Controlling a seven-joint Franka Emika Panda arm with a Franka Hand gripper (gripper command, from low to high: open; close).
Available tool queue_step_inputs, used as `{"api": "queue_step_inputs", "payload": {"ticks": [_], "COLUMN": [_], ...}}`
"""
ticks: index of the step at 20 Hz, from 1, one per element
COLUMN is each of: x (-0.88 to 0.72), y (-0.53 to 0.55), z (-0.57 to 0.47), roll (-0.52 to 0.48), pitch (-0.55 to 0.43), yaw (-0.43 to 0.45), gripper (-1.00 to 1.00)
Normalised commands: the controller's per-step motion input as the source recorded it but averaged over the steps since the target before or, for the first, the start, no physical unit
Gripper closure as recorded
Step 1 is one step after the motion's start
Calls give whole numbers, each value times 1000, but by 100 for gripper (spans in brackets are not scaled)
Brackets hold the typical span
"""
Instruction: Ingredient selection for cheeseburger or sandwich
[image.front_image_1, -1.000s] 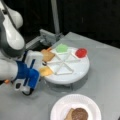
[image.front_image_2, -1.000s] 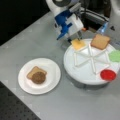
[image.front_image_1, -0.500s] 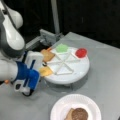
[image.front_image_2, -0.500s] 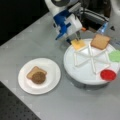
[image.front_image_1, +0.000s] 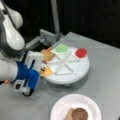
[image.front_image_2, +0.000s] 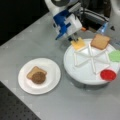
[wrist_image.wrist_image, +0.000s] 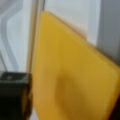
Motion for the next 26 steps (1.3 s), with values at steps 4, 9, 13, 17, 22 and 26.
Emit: {"api": "queue_step_inputs", "payload": {"ticks": [4, 9, 13, 17, 22, 26], "x": [233, 232, 254, 288, 280, 235], "y": [-233, -265, -294, -321, -406, -488], "z": [-54, -119, -152, -64, 119, 215], "roll": [251, 234, 216, 210, 191, 194], "pitch": [-51, -33, -16, 13, 94, 162], "yaw": [150, 140, 128, 122, 109, 109], "gripper": [100, 100, 100, 100, 100, 100]}}
